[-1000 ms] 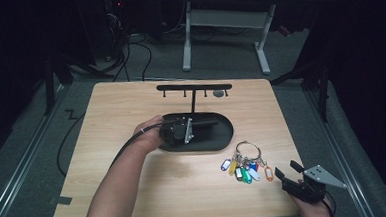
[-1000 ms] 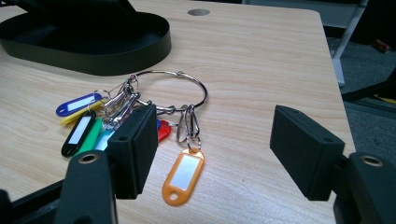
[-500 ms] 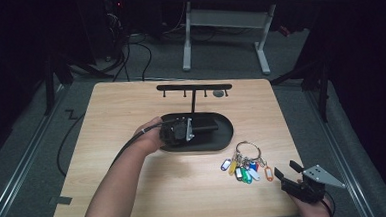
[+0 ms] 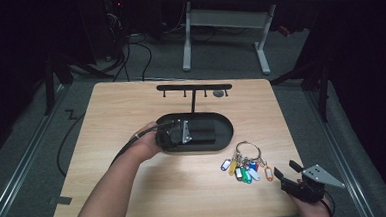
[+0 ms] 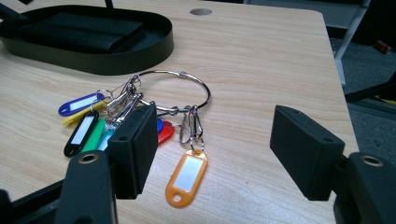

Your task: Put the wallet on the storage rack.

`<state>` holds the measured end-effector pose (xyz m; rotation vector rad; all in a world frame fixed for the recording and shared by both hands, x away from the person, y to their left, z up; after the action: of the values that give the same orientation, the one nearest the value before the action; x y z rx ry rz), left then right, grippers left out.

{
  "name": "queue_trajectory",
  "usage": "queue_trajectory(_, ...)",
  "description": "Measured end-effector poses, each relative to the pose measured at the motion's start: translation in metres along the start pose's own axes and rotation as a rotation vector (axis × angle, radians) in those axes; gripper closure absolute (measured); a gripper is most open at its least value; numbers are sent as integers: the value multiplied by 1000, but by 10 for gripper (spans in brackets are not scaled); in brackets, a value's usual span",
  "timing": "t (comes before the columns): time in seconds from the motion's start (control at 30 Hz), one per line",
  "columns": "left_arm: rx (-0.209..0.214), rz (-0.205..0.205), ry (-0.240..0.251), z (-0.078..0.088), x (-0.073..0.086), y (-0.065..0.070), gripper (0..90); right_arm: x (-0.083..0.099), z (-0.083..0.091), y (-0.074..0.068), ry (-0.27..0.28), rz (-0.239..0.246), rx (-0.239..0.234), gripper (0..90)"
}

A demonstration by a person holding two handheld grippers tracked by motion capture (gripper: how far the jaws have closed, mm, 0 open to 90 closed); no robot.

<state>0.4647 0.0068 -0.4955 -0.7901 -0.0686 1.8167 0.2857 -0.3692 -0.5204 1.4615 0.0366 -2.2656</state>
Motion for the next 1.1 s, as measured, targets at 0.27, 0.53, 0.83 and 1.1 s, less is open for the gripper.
queue_trajectory(0.27,64,192,111,26,9,9,587,0,-2,-3,-11,11,-11,325)
queue_trajectory(0.53,123,367,163,37,41,25,575,0,-3,-5,-15,23,-13,333)
queue_trajectory(0.83,159,564,212,55,83,47,553,-1,-4,-6,-15,40,-12,341)
queue_trajectory(1.1,186,672,294,82,106,78,482,0,-5,-8,-23,39,-19,341)
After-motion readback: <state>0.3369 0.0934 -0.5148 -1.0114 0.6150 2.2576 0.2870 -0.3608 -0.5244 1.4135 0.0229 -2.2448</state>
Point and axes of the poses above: each handheld gripper's, and its own axes: z roughly backward along the jaws, x roughly out of its underside, y roughly to its right, the point moved 4 cm from there along -z, roughly forward along the jaws, and after that the axes turned 14 degrees about z, right-handed, at the moved point
